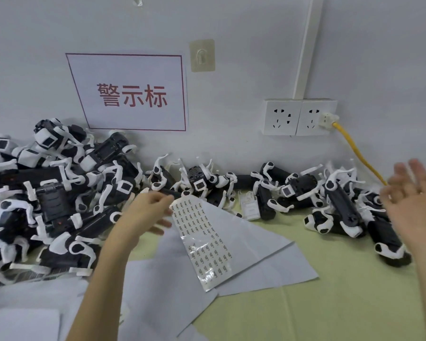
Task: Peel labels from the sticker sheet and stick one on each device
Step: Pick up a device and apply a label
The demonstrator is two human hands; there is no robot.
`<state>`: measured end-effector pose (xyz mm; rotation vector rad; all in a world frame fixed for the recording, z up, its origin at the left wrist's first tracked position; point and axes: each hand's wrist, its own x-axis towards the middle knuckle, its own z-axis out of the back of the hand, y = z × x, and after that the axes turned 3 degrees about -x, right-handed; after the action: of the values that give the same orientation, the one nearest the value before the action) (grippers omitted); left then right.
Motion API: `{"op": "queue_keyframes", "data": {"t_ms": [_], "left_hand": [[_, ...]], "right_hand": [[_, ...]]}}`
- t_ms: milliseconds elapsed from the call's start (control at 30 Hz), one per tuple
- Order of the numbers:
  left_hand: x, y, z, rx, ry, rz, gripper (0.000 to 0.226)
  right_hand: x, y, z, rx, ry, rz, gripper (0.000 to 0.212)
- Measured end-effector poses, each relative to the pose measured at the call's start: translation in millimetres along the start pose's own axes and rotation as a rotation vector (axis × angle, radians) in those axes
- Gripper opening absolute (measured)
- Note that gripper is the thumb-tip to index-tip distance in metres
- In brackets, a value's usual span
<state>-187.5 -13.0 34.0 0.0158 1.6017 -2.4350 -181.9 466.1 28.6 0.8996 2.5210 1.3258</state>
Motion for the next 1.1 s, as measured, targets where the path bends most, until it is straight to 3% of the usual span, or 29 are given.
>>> {"op": "queue_keyframes", "data": {"t_ms": [33, 100, 200, 400, 533, 767, 900, 967, 1100], "left_hand": [[1, 4, -1, 0.126, 0.079, 0.041, 0.03], [4, 13, -8, 0.337, 0.206, 0.124, 0.038], [8, 22, -20, 0.542, 0.208, 0.157, 0.038], [9, 30, -42, 0.408, 0.134, 0.098, 0.019], [2, 13, -40, 0.325, 0.121, 0.025, 0.01], [-16, -15, -25, -0.157, 0.337, -0.148, 0.028], [-18, -21, -25, -0.361, 0.348, -0.191, 0.022], [-20, -23, -28, -0.464, 0.402, -0.174, 0.03], [-26, -25, -44, -0.446, 0.52, -0.149, 0.042]], "right_hand": [[0, -10, -17, -0.005, 0.087, -0.076, 0.038], [-7, -22, -42, 0.091, 0.334, -0.202, 0.037], [-32, -32, -71, -0.138, 0.472, -0.211, 0.035], [-84, -92, -116, -0.73, 0.646, -0.175, 0.018], [-107, -125, -123, -0.945, 0.786, -0.114, 0.024], [-108, -125, -128, -0.939, 0.656, -0.072, 0.044], [-102, -110, -127, -0.851, 0.642, -0.016, 0.029], [-99, -101, -128, -0.812, 0.572, 0.067, 0.029], [-98, -86, -131, -0.769, 0.492, 0.147, 0.022]]}}
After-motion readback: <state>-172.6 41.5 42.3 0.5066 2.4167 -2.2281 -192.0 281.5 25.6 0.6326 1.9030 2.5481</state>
